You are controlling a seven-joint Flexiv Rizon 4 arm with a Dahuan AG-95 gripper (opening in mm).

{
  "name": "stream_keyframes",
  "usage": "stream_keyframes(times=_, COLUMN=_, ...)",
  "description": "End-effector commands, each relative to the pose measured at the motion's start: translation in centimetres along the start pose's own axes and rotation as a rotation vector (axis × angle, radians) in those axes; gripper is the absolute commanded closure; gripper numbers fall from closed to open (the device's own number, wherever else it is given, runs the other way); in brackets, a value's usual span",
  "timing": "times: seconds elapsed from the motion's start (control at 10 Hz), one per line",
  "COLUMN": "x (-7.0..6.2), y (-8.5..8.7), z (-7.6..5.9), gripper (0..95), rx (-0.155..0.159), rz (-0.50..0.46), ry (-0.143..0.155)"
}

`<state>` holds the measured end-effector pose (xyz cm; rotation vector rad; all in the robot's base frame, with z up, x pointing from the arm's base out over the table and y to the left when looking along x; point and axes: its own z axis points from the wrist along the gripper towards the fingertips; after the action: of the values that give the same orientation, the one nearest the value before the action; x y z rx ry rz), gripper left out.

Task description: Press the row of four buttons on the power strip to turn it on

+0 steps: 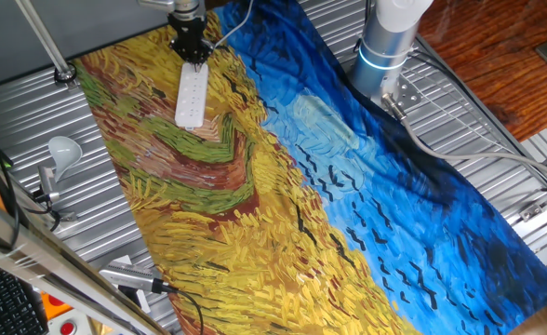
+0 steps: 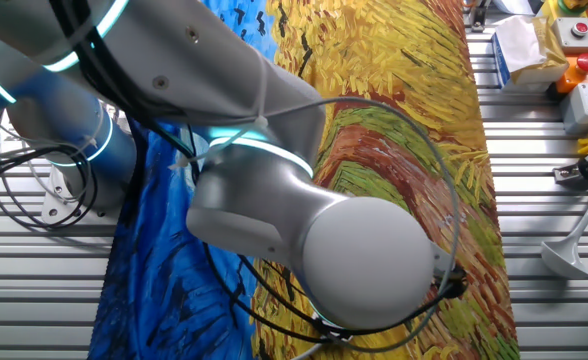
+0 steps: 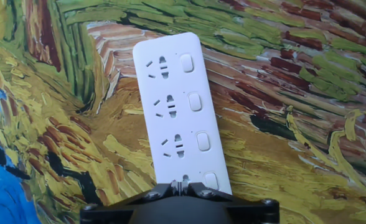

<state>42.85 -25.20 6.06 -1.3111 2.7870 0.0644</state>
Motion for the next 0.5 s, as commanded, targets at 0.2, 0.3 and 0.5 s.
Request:
stream_keyframes(times=0.2, x=-0.6, y=0.4, z=-1.5, gripper=95.0, rx=0.005, rz=0.085, ry=0.002)
stream_keyframes(times=0.3, x=-0.6, y=0.4, z=-1.5, gripper=95.0, rx=0.008, rz=0.094, ry=0.004)
stream_keyframes(times=0.5, x=-0.6, y=0.4, z=-1.5, gripper=95.0, rx=0.023, rz=0.135, ry=0.020)
